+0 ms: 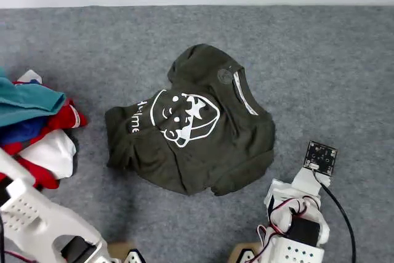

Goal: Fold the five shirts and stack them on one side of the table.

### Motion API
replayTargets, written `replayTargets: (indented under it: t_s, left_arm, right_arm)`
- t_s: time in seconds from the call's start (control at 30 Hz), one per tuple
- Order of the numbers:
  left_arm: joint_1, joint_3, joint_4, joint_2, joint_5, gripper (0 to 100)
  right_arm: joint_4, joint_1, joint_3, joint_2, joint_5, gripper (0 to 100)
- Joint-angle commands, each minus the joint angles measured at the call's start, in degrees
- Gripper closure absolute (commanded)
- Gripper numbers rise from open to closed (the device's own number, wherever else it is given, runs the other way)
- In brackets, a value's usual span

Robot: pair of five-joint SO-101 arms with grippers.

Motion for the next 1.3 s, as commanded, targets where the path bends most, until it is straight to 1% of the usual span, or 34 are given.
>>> replayTargets:
  t_s: [0.0, 0.07, 0.13, 0.3, 0.37, 0.53, 0.63, 0.73, 0.87, 1.1, 1.27]
  left_arm:
    - [-2.20, -1.89, 1.23, -0.44, -0.70, 84]
    - [-2.64, -1.89, 1.23, -0.53, -0.62, 79]
    - [-2.64, -1.89, 1.23, -0.97, -0.62, 77]
    - [-2.29, -1.98, 1.23, -2.81, -0.35, 77]
    - [-2.11, -1.98, 1.23, -4.48, 1.32, 77]
    - [1.23, -1.80, 1.23, -10.55, 4.04, 77]
    - [4.57, 2.07, 1.23, -14.42, 4.04, 77]
    - [7.91, 10.15, 1.23, -20.57, 4.04, 77]
    - [13.36, 26.33, 1.23, -31.82, 4.04, 77]
    - [26.46, 59.82, 1.05, -52.75, 3.96, 86]
    - [35.43, 76.88, 0.97, -62.07, 3.96, 93]
  right_arm:
    - [0.48, 0.75, 0.88, -0.66, -0.53, 98.5]
    - [0.48, 0.75, 0.88, -0.66, -0.53, 98.5]
    - [0.48, 0.75, 0.88, -0.66, -0.53, 98.5]
    - [0.48, 0.75, 0.88, -0.66, -0.53, 98.5]
    - [0.48, 0.75, 0.88, -0.66, -0.53, 98.5]
    - [0.48, 0.40, 0.88, -0.66, -0.44, 98.7]
    - [0.48, 0.40, 0.88, -0.66, -0.53, 98.7]
    - [0.48, 0.40, 0.88, -0.66, -0.53, 98.7]
    - [0.48, 0.48, 0.88, -0.66, -0.70, 98.7]
    - [0.48, 0.48, 0.88, -0.66, -0.53, 98.5]
    - [0.48, 0.84, 0.79, -0.66, -0.35, 98.5]
